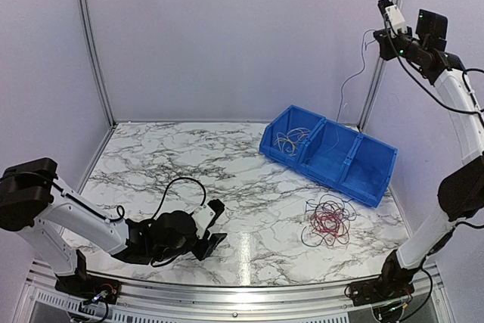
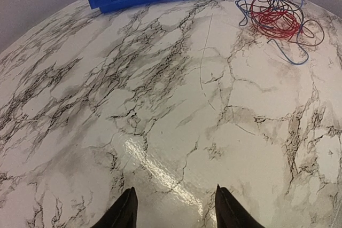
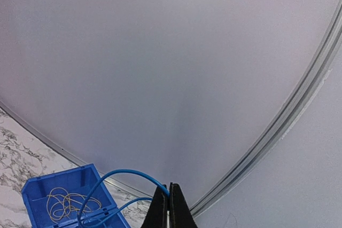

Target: Untangle the cables

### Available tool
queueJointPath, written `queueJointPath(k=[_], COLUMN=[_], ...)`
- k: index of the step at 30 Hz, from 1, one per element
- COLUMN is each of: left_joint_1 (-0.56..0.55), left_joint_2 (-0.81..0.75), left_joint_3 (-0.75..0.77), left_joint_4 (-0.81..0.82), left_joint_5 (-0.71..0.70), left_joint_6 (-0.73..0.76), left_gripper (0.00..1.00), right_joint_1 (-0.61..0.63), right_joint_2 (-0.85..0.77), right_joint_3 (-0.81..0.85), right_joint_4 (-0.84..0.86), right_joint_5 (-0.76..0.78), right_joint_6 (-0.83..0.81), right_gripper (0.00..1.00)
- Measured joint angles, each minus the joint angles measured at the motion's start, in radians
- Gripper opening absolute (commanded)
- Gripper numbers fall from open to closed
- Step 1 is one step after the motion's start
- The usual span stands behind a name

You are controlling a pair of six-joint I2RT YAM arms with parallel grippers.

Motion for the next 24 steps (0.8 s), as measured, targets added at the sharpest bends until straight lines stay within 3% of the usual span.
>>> queueJointPath(k=[11, 18, 24], left_joint_1=[-0.008, -0.029, -0.038], left_joint_2=[0.0, 0.023, 0.025], left_joint_3=[0.002, 0.016, 0.016], left_joint_4=[0.0, 0.001, 0.001], left_joint_5=[0.001, 0.004, 0.01], left_joint_6=[-0.012, -0.016, -0.027], left_gripper=[0.51, 0.51, 0.51], right_joint_1=[-0.005, -0.006, -0.008], right_joint_2=[0.056, 0.077, 0.196], right_joint_3=[0.052, -0.179, -0.35], right_joint_4=[0.048, 0.096, 0.043], right_joint_5=[0.065, 0.064, -0.008], right_joint_6=[-0.009, -0.016, -0.016], right_gripper=[0.0, 0.0, 0.0])
